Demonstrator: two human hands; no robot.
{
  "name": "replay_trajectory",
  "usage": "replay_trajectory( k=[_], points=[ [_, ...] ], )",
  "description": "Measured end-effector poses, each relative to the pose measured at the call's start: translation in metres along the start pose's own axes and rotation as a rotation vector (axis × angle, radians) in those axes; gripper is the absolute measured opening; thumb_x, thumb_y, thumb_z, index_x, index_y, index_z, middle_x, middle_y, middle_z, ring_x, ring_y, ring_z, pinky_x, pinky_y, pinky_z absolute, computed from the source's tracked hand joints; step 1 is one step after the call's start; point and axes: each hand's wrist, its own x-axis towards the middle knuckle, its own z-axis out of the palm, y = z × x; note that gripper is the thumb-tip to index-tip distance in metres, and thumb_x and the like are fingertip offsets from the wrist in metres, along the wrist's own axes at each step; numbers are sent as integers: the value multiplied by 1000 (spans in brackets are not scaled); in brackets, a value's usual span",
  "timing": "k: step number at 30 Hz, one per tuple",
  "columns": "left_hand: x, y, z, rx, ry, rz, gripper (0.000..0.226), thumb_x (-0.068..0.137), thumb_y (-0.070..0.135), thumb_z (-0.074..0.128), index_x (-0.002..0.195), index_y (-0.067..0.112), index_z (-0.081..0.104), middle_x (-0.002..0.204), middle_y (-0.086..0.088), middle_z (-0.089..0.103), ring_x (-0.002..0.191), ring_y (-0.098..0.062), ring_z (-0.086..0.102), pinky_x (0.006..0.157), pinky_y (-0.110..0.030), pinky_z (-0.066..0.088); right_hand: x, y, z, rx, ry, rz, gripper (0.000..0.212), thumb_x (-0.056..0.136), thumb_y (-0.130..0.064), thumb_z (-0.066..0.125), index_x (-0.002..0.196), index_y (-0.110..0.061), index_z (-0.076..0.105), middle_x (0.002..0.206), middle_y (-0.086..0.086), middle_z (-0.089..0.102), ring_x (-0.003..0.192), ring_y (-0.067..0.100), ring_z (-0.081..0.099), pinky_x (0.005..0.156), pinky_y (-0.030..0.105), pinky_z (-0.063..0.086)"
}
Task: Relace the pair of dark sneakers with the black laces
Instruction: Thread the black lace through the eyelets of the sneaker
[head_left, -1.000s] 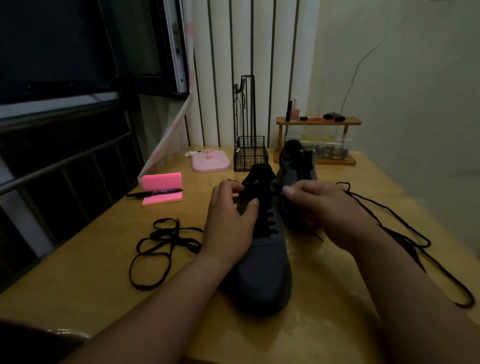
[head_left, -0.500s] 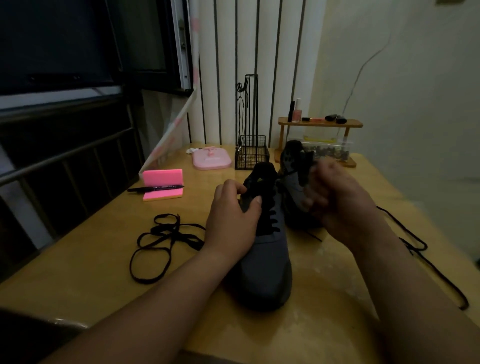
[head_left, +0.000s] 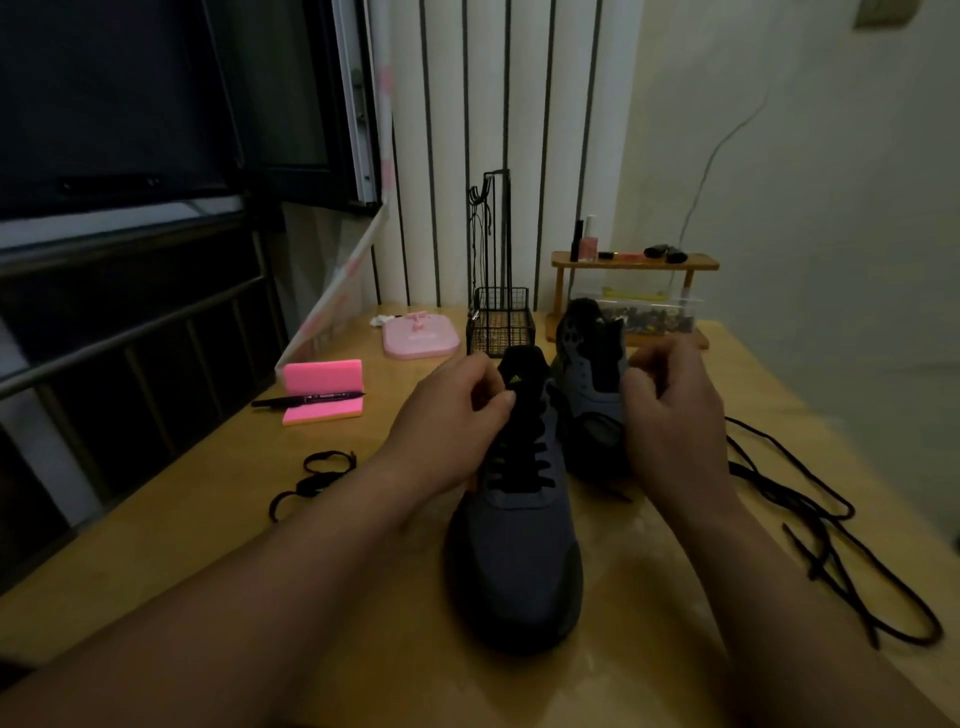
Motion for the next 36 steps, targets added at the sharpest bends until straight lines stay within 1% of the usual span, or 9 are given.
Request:
replay_trajectory(
  k=[5, 11, 16, 19, 22, 25, 28, 33, 36],
  points=[
    [5, 8, -9, -198, -65, -87, 12, 103, 16, 58, 97, 5, 56, 80, -6, 61, 61, -6, 53, 55, -21, 44, -14, -6, 10, -204, -529, 58, 40, 89, -65, 66, 89, -27, 53, 77, -4, 60, 66, 9, 56, 60, 36, 49],
    [15, 9, -24, -87, -277, -146, 25, 100, 35, 67, 85, 16, 61, 75, 1, 57, 67, -6, 52, 66, -26, 46, -15, -6, 16, -247, -527, 135, 45, 88, -62, 70, 86, -20, 52, 77, 0, 64, 70, 17, 62, 62, 40, 52],
    [14, -10, -29, -1060, -91, -507, 21, 100, 20, 59, 79, 20, 54, 72, -2, 48, 70, -15, 48, 76, -33, 45, -15, -3, 16, -240, -545, 208, 49, 86, -66, 69, 83, -20, 51, 75, 4, 69, 62, 18, 69, 66, 51, 60],
    [2, -24, -31, -605, -238, -447, 38, 101, 47, 61, 77, 19, 59, 63, -1, 40, 62, -15, 37, 69, -33, 37, -15, -4, 17, -230, -551, 206, 50, 86, -65, 70, 81, -20, 49, 76, 5, 68, 63, 19, 68, 65, 51, 59],
    [-1, -17, -35, -300, -296, -323, 40, 99, 51, 63, 73, 22, 69, 68, 6, 57, 71, -11, 50, 78, -33, 43, -15, -3, 16, -198, -550, 222, 50, 86, -64, 70, 81, -20, 48, 76, 5, 67, 64, 21, 68, 65, 53, 60],
    [4, -11, -37, -754, -52, -365, 34, 103, 27, 60, 71, 19, 61, 75, 0, 62, 81, -14, 61, 92, -40, 47, -15, -3, 15, -187, -555, 224, 50, 86, -64, 71, 80, -20, 47, 74, 4, 65, 63, 21, 67, 65, 52, 59],
    [9, -21, -44, -1295, 229, -562, 30, 103, 16, 53, 73, 19, 53, 58, 1, 42, 54, -16, 46, 79, -38, 52, -16, -3, 16, -189, -552, 224, 49, 87, -63, 71, 81, -20, 48, 75, 4, 66, 63, 20, 68, 65, 50, 58],
    [-2, -25, -42, -465, -300, -488, 39, 102, 48, 60, 88, 12, 63, 59, 4, 36, 51, -13, 34, 64, -29, 48, -15, -1, 17, -208, -547, 197, 49, 88, -63, 70, 81, -20, 47, 74, 5, 66, 60, 18, 67, 62, 47, 58],
    [0, -24, -39, -673, -45, -540, 30, 105, 32, 60, 81, 14, 59, 58, 6, 42, 51, -12, 35, 56, -27, 37, -16, 0, 17, -207, -547, 198, 50, 88, -64, 70, 81, -20, 47, 73, 6, 66, 58, 18, 66, 60, 46, 57]
  ],
)
